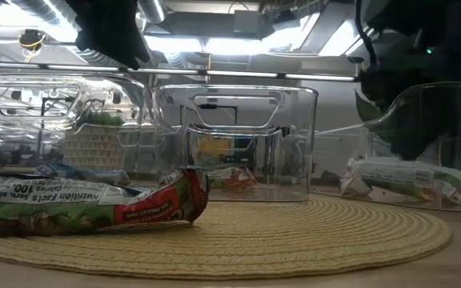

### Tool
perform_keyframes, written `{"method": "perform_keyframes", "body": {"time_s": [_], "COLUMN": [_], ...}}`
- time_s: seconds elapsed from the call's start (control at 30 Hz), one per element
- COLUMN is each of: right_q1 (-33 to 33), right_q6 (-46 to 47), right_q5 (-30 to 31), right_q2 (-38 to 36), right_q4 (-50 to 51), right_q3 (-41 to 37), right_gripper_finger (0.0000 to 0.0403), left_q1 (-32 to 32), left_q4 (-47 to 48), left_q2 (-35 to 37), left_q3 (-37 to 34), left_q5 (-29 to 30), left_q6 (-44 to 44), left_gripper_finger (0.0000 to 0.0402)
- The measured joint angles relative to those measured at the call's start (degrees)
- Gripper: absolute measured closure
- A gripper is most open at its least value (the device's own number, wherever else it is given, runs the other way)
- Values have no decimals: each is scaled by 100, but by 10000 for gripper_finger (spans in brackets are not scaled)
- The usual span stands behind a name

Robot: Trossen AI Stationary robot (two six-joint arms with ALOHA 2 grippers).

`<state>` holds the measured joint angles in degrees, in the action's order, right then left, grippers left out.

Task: Pick and place Granola Bars by type
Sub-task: Put the yellow granola bar into the right transparent bin, then put the red granola bar into the middle transparent bin

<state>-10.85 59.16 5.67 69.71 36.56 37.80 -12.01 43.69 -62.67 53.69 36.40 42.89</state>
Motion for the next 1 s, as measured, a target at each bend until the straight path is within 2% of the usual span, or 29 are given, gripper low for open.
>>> {"method": "perform_keyframes", "body": {"time_s": [0.13, 0.33, 0.53, 0.77, 0.87, 1.0], "right_q1": [0, -37, -478, -1235, -1621, -2249], "right_q6": [-267, -574, -569, -89, -40, 618], "right_q5": [547, 1257, 1716, 1762, 1509, 1377], "right_q2": [-4, -6, -7, -7, -7, -7], "right_q4": [277, 1016, 2114, 2710, 2712, 2708], "right_q3": [403, 1256, 2230, 3038, 3241, 3342], "right_gripper_finger": [181, 179, 179, 179, 179, 188], "left_q1": [0, -14, -160, -299, -338, -339], "left_q4": [-1, -3, -3, -1, -1, -2], "left_q2": [0, 0, 0, 0, 0, 0], "left_q3": [0, 0, 0, 2, 2, 4], "left_q5": [-2, -123, -215, -416, -608, -866], "left_q6": [53, 42, -196, -169, -170, -268], "left_gripper_finger": [221, 221, 221, 221, 221, 221]}}
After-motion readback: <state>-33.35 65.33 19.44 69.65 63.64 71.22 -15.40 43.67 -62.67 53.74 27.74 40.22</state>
